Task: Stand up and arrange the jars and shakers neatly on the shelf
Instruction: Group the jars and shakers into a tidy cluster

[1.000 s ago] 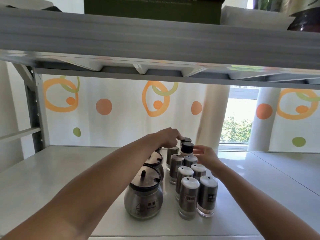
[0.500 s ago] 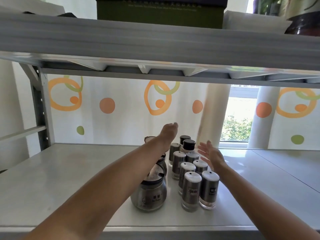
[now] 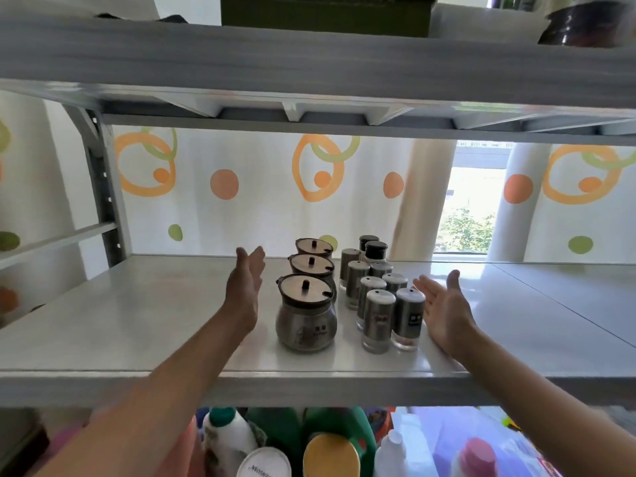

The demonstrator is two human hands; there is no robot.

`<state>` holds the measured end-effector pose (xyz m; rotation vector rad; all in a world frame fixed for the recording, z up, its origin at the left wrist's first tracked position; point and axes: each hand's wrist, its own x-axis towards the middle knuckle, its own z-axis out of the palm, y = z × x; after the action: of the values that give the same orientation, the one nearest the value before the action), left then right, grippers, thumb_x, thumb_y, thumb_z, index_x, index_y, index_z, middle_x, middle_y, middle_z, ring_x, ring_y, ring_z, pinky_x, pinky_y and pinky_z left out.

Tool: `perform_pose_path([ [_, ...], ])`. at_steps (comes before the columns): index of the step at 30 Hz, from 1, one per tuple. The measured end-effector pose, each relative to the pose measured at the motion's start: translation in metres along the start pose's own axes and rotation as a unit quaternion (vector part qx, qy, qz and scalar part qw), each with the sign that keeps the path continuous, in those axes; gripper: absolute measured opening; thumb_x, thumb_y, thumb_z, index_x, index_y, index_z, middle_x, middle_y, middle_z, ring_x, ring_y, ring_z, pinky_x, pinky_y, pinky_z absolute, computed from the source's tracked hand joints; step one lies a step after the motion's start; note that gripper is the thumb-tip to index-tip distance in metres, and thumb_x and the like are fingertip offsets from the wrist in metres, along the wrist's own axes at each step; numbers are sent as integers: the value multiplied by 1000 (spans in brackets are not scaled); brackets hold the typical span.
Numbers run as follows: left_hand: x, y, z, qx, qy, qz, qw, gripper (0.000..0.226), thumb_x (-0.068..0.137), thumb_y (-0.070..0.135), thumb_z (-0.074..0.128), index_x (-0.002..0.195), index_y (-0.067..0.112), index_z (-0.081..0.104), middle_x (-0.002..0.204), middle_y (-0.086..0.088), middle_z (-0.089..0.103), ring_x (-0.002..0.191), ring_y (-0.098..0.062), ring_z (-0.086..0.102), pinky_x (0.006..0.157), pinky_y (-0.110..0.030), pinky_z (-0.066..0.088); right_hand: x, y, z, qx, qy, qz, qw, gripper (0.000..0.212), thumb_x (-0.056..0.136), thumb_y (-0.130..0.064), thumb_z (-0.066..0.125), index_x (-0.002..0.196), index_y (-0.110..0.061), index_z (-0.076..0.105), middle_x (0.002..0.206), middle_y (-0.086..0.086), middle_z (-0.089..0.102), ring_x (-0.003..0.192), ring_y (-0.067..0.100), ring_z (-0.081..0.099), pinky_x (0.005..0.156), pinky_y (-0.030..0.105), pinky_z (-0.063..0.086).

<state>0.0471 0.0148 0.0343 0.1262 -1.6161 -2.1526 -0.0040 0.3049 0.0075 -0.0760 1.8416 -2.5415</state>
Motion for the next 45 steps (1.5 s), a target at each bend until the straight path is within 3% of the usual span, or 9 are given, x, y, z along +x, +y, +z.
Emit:
perform_pose_path([
  [4,-19,-20,-2,-17,-18,-52,998,63,101,47,10,144,8,35,152,-4,35,142,-17,29,120,-35,17,-14,4,15,-1,-26,18,999,78,90,-65,8,144,-14,33,149,9,39,137,30,36,116,51,23],
  [8,-29,-20,8,-20,-30,-74,997,62,100,50,16,142,11,40,149,-5,41,141,-17,34,120,-39,18,-26,1,27,10,-51,30,998,72,89,-68,10,108,-24,63,109,8,69,98,26,66,80,40,52],
  [12,-39,-22,14,-32,-61,-109,992,61,97,57,21,124,19,60,129,-8,62,122,-26,55,108,-44,39,-28,4,31,13,-60,18,998,71,89,-68,11,105,-23,64,110,12,68,103,31,64,93,47,49],
  [14,-41,-24,17,-14,-45,-106,993,57,96,57,24,101,21,69,113,-9,69,109,-26,63,99,-41,47,-28,4,32,6,-55,16,998,70,89,-68,11,104,-25,64,108,10,69,102,30,64,90,45,49],
  [17,-43,-26,21,-5,-26,-89,996,54,97,55,26,90,23,69,102,-6,71,103,-25,64,89,-35,49,-28,6,31,-1,-52,19,998,69,89,-69,13,101,-26,65,102,6,71,98,26,65,83,41,51],
  [25,-42,-28,25,3,-9,-84,996,53,97,55,26,85,25,67,90,2,69,87,-15,63,70,-27,49,-27,7,32,-12,-46,23,999,67,88,-69,16,102,-25,64,102,7,71,96,28,66,80,40,52],
  [33,-45,-32,36,22,2,-81,996,48,100,48,25,82,28,65,78,14,66,80,-5,59,66,-23,45,-27,8,32,-24,-47,19,998,66,88,-69,15,101,-26,64,99,6,71,95,27,66,78,39,53],
  [38,-47,-36,42,21,5,-89,996,45,100,46,27,81,28,65,75,19,63,78,-2,57,78,-27,44,-27,8,33,-15,-50,16,999,68,89,-68,16,105,-22,64,103,9,70,96,28,66,82,40,52],
  [45,-54,-32,48,24,3,-94,995,44,101,45,25,104,25,64,76,19,61,76,-2,56,64,-23,44,-24,10,32,-16,-46,13,999,68,89,-68,17,108,-21,63,104,9,70,96,27,66,83,40,52],
])
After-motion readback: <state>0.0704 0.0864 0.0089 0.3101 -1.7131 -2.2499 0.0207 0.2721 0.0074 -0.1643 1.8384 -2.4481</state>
